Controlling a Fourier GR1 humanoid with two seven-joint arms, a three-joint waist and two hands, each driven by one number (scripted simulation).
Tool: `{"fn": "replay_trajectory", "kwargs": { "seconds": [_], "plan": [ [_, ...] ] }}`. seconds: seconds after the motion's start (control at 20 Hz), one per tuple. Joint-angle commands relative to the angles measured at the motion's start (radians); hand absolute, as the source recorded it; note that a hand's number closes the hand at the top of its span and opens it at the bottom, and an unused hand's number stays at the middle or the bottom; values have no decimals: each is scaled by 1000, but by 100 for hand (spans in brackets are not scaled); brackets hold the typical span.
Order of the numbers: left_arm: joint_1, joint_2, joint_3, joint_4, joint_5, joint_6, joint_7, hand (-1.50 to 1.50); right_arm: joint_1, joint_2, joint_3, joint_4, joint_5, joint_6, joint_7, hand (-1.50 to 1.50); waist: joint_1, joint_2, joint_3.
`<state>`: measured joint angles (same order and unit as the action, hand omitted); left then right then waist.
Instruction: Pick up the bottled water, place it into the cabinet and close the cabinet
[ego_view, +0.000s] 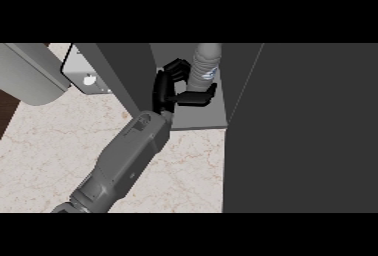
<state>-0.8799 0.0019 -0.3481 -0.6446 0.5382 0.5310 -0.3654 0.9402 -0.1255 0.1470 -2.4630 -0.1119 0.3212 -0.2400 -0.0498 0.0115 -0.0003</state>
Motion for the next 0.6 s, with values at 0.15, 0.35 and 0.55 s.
{"fn": "replay_trajectory", "kwargs": {
  "seconds": [0.15, 0.35, 0.55],
  "plan": [
    [-141, -2, -16, 259, -80, 54, -27, 150, 9, -6, -21, -60, -102, 24, 19, -150, -16, 6, 0],
    [-176, 33, 37, 366, -66, 68, -21, 150, -40, 3, -39, -24, -108, 12, 36, -150, -8, 12, 0],
    [-169, 16, 124, 409, -13, 83, -107, 150, 0, -2, -35, -47, -102, 38, 18, -150, -30, 17, -1]
  ]
}}
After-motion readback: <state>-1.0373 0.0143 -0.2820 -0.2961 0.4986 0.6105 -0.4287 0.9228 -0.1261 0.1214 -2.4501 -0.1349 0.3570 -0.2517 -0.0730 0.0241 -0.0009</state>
